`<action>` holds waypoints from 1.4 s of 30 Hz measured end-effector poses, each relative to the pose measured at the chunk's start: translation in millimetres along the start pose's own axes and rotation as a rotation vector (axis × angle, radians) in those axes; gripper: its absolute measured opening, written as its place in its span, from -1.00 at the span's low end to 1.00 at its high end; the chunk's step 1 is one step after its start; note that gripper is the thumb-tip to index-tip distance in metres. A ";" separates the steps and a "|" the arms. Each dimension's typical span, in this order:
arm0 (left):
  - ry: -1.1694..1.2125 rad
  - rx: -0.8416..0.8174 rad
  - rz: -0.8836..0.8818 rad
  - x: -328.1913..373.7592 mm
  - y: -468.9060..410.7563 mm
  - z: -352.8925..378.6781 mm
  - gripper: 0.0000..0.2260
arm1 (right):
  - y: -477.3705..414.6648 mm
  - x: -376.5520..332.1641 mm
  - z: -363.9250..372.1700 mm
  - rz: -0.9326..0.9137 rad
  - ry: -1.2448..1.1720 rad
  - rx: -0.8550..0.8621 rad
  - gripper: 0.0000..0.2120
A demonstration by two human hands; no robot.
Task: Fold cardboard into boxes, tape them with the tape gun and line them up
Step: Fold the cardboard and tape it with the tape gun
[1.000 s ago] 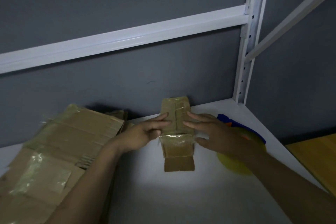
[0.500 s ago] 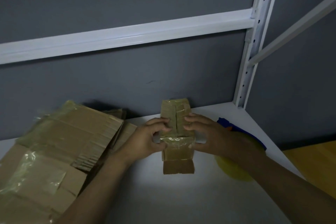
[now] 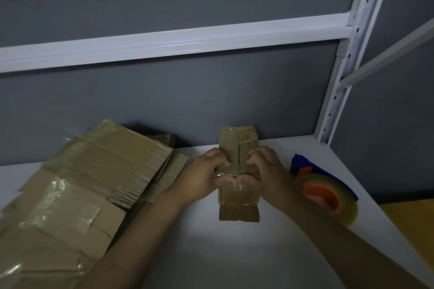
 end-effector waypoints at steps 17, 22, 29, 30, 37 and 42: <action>0.053 -0.167 0.039 -1.5 10.5 -5.6 -0.41 | 10.6 10.8 -10.3 -0.205 -0.160 -0.111 -0.37; -0.322 -0.049 0.041 -4.9 -10.2 -36.7 -0.15 | 22.2 19.9 -26.1 -0.195 -0.285 -0.215 -0.66; -0.039 -0.126 -0.304 -30.5 -20.8 -9.9 0.05 | 24.1 -1.9 -28.2 -0.067 0.256 -0.183 -0.38; -0.046 -0.090 -0.311 -28.7 -17.4 -8.8 -0.05 | 24.1 -6.6 -26.4 -0.069 0.310 -0.137 -0.39; -0.086 0.200 -0.347 -22.2 20.3 -13.3 -0.39 | -4.3 16.3 -32.9 0.015 0.333 0.116 -0.67; -0.189 0.153 -0.009 -1.7 24.2 -9.4 -0.49 | -16.0 28.8 -31.4 0.088 0.227 -0.078 -0.55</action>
Point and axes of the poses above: each hand's wrist, its own y-axis away from the middle knuckle, its own z-axis out of the palm, x = y × z, the point moved 5 cm from there along -y, towards the middle knuckle, and after that the axes turned 6 degrees about -z, right-handed, at the moved point
